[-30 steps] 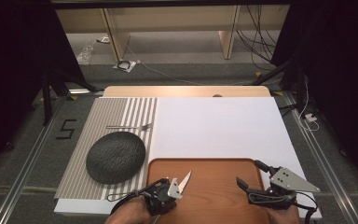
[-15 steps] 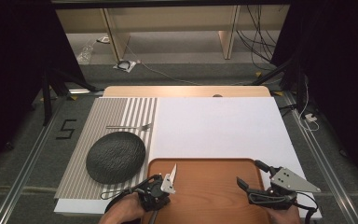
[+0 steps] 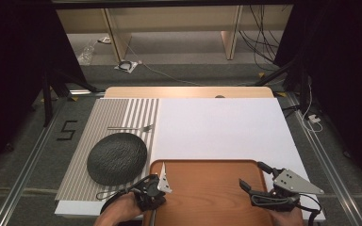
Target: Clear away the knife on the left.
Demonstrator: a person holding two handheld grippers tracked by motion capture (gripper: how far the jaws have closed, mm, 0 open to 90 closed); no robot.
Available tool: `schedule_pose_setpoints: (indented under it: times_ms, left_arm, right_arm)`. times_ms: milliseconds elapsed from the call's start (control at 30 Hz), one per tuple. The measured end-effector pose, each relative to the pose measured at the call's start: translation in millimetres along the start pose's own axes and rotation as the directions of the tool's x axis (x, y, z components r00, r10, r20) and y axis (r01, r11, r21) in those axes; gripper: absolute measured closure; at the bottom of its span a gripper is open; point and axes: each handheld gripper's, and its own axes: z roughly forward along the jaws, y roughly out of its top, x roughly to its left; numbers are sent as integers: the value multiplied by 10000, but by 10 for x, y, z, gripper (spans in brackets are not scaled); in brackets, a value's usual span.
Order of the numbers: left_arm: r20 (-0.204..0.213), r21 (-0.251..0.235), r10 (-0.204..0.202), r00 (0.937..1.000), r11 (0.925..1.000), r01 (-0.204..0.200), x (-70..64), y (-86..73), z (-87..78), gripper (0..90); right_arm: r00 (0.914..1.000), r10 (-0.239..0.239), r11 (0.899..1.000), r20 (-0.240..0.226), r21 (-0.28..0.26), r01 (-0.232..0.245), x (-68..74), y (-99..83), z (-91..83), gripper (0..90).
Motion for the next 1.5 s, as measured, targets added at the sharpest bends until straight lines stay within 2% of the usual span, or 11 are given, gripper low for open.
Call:
schedule_pose_setpoints:
  times_ms: [633, 800, 867, 900, 933, 967, 1033, 1067, 1167, 1300, 1500]
  left_arm:
    - [131, -132, -553, 9984, 9984, 554, 134, -110, -39, 886]
    - [150, -477, -499, 9986, 9976, 505, 131, -91, -106, 730]
    - [-20, -701, -759, 9971, 9947, 755, 148, -75, -146, 627]
    - [9, -842, -1118, 9937, 9902, 1114, 171, -67, -172, 562]
    - [-36, -1133, -1267, 9919, 9856, 1255, 203, -73, -218, 496]
    - [-36, -1133, -1267, 9919, 9856, 1255, 203, -73, -218, 462]
    - [-286, -1254, -1289, 9912, 9843, 1244, 225, -84, -256, 433]
    - [-353, -1458, -1398, 9895, 9803, 1333, 249, -99, -282, 388]
    - [-428, -1635, -1431, 9888, 9774, 1344, 277, -118, -300, 361]
    - [-629, -1864, -1670, 9839, 9705, 1528, 330, -148, -322, 271]
    - [-912, -2263, -1996, 9756, 9582, 1749, 391, -178, -370, 216]
  right_arm:
    - [10000, -18, 10000, 13, 29, 18, 3, 2, -1, 164]
    - [10000, -2, 10000, 35, 77, 2, 0, 2, -7, 164]
    - [10000, 15, 10000, 12, -36, -15, 2, -2, 6, 164]
    - [10000, 14, 10000, 9, -34, -14, 2, -3, 6, 164]
    - [10000, 26, 10000, 10, -6, -26, 2, -1, 4, 164]
    - [10000, 26, 10000, 10, -6, -26, 2, -1, 4, 164]
    - [10000, 15, 10000, 2, -28, -15, 4, -1, 4, 164]
    - [10000, 27, 10000, -1, -53, -27, 2, -1, 6, 164]
    - [10000, 12, 10000, 2, -33, -12, 0, 1, 2, 164]
    - [10000, 9, 10000, 20, -38, -9, -2, 2, -2, 164]
    - [10000, 8, 10000, 9, -88, -8, -1, 1, 2, 164]
